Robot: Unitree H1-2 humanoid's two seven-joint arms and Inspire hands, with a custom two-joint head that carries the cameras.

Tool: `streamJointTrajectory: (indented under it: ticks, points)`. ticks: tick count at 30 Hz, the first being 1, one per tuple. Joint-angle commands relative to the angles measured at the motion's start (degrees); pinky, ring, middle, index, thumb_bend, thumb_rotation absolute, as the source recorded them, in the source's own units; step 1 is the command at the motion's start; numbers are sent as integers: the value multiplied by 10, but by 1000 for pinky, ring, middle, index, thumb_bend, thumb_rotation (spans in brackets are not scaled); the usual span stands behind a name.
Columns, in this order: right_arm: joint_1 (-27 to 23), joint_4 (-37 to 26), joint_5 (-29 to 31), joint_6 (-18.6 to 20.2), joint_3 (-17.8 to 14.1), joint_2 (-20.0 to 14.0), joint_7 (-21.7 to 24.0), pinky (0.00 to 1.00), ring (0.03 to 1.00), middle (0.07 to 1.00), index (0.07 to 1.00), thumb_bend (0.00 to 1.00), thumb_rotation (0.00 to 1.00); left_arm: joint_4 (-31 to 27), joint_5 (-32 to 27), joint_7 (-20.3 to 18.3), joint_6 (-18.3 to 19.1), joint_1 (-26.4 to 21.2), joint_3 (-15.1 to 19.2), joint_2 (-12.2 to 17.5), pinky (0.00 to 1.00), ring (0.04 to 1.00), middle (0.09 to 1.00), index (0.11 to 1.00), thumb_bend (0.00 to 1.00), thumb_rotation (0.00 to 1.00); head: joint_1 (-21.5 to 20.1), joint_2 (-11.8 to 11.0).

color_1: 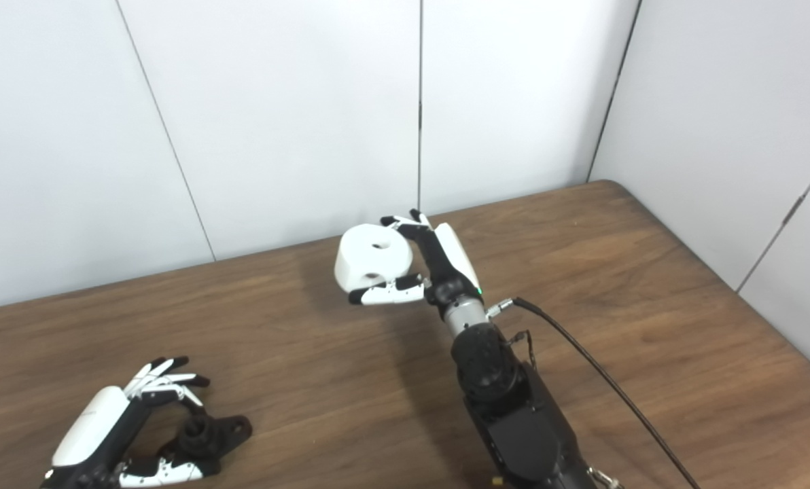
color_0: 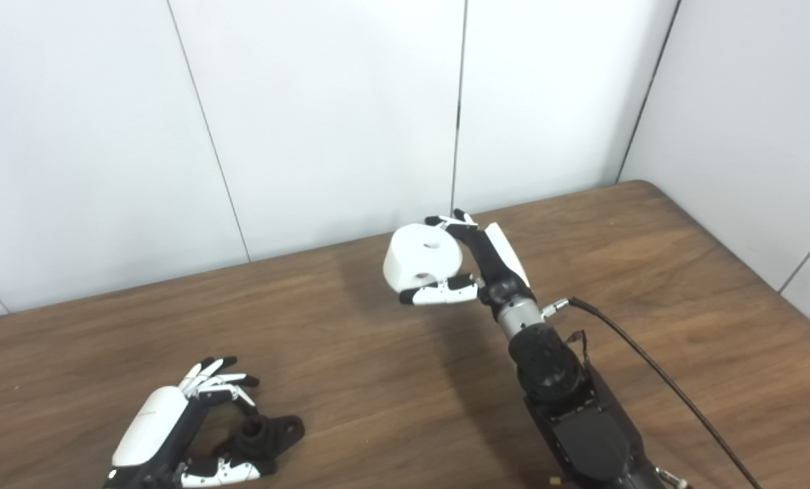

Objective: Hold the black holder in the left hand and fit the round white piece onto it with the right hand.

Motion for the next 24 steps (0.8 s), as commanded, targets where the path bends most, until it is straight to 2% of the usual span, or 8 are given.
streamJointTrajectory:
  ticks: [1, 8, 14, 19, 24]
  points:
    - [-12, -35, -5, -2, 7, -7, 18, 1000, 1000, 841, 484, 516, 150, 6, 3, 7, 2, -13, -5, -6, 1000, 958, 788, 481, 522, 45, 10, 2]
    - [4, -82, -26, 13, 33, -10, 61, 1000, 1000, 831, 484, 517, 150, 29, 15, 22, -3, -20, -12, -16, 1000, 960, 787, 480, 523, 47, 51, 15]
    - [3, -103, -43, 14, 50, -7, 88, 1000, 1000, 825, 484, 518, 145, 48, 26, 30, 1, -32, -21, -22, 1000, 965, 792, 480, 523, 49, 68, 18]
    - [-4, -97, -58, -4, 64, 1, 89, 1000, 990, 820, 484, 519, 141, 37, 35, 23, 27, -33, -30, -28, 1000, 972, 797, 480, 524, 50, 84, 20]
    - [-13, -92, -71, -4, 77, 12, 90, 1000, 986, 821, 484, 520, 140, 31, 39, 24, 39, -34, -40, -32, 1000, 972, 798, 480, 524, 50, 94, 22]
